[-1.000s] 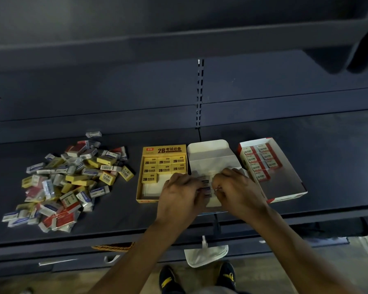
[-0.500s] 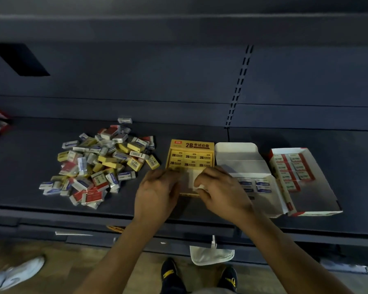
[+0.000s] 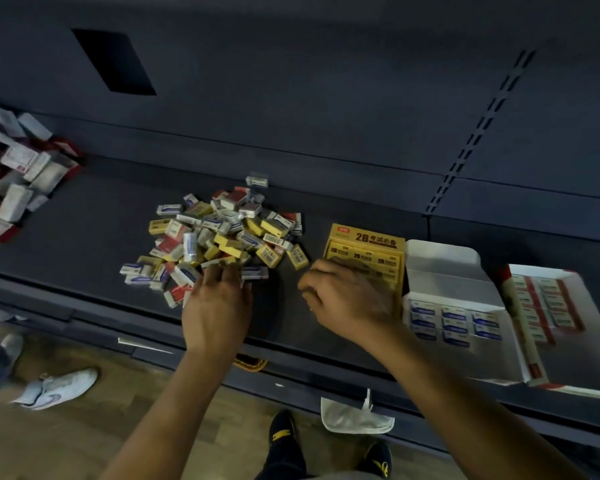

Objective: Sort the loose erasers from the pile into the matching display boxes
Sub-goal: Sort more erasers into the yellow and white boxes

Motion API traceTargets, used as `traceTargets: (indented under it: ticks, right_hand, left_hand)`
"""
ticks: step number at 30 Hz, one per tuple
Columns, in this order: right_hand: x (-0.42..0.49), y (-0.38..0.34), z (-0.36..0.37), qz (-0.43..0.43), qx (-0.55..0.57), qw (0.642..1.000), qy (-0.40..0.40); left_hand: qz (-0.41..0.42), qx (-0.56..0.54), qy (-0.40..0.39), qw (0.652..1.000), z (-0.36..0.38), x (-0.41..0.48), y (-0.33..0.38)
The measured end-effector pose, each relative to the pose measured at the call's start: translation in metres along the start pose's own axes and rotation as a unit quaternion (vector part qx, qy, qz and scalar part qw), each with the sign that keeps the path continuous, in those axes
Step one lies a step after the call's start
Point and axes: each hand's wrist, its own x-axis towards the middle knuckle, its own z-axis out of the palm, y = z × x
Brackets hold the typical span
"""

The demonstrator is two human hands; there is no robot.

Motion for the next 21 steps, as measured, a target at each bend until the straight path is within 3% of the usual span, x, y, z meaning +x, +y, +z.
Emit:
traceTargets:
  ticks: [5, 10, 17, 21]
  right_hand:
    - [0.033, -0.020, 0.009, 0.005, 0.009, 1.000, -0.019]
    - [0.059, -0.038, 0.020, 0.011, 0.013, 0.999, -0.045]
    - [0.075, -0.046, 0.028, 0.036, 0.007, 0.993, -0.110]
    - [0.070, -0.044, 0.030, 0.030, 0.014, 0.994, -0.108]
  left_hand:
    - [-0.064, 0.034, -0.028, 0.997, -0.004, 0.004, -0.002]
    - [-0.074, 0.029, -0.038, 0.996, -0.003, 0.009, -0.001]
    - [-0.012, 0.029, -0.048, 0.998, 0.004, 0.006, -0.004]
    - [-0.009, 0.050, -0.040, 0.998, 0.008, 0.005, -0.006]
